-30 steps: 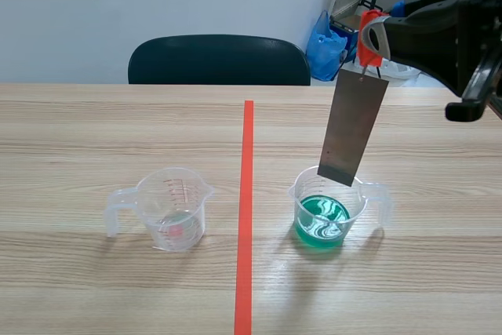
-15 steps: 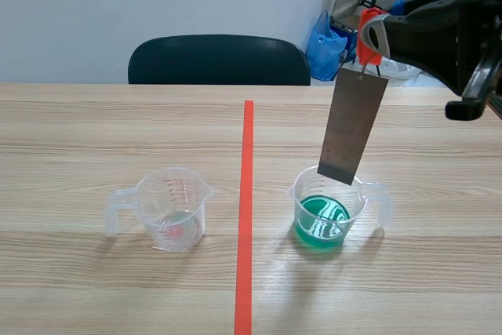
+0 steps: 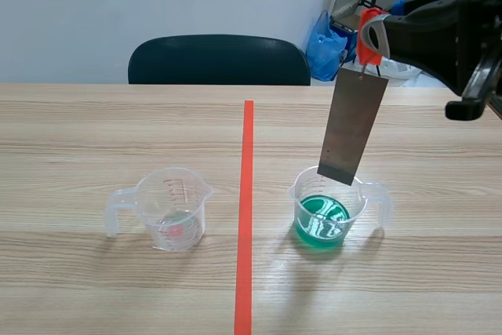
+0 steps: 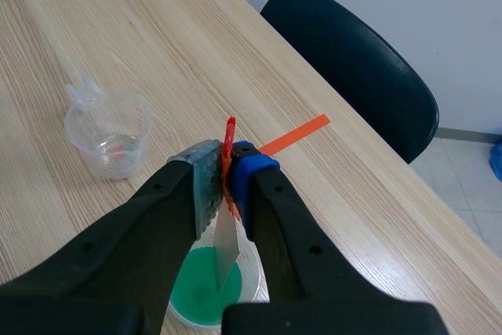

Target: Do the redox reaction experiment

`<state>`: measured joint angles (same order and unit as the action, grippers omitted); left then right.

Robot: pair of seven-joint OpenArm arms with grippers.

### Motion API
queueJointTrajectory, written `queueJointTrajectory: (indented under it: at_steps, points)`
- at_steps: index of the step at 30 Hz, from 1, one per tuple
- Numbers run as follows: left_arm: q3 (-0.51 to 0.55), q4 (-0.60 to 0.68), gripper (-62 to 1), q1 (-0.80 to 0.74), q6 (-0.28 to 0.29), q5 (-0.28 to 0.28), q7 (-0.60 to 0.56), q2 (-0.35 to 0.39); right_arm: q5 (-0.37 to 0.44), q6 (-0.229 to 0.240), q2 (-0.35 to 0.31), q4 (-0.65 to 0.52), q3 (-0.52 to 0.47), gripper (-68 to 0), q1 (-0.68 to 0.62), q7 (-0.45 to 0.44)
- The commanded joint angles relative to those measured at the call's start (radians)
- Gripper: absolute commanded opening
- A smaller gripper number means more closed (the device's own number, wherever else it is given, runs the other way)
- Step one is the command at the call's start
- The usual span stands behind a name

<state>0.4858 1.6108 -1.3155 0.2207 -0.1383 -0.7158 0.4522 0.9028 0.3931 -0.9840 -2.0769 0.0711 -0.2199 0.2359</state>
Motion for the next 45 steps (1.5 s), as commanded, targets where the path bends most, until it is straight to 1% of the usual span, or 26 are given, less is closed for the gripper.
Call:
queueJointTrajectory:
  at_steps: [1, 15, 25, 32, 38, 45]
  points:
    - [-0.003, 0.018, 1.4, -0.001, 0.003, -0.006, -0.021, 0.0, 0.011, -0.003, -0.007, -0.017, -0.007, -66.9, 0.015, -0.019]
    - [-0.003, 0.018, 1.4, -0.001, 0.003, -0.006, -0.021, 0.0, 0.01, -0.003, -0.007, -0.017, -0.007, -66.9, 0.015, -0.023]
    - [-0.003, 0.018, 1.4, -0.001, 0.003, -0.006, -0.021, 0.0, 0.01, -0.003, -0.007, -0.017, -0.007, -66.9, 0.015, -0.052]
    - [-0.003, 0.018, 1.4, -0.001, 0.003, -0.006, -0.021, 0.0, 0.01, -0.003, -0.007, -0.017, -0.007, -66.9, 0.015, -0.05]
    - [-0.003, 0.018, 1.4, -0.001, 0.003, -0.006, -0.021, 0.0, 0.01, -0.003, -0.007, -0.017, -0.007, -66.9, 0.015, -0.021]
    - [-0.003, 0.018, 1.4, -0.001, 0.003, -0.006, -0.021, 0.0, 0.01, -0.003, -0.007, -0.017, -0.007, -66.9, 0.015, -0.021]
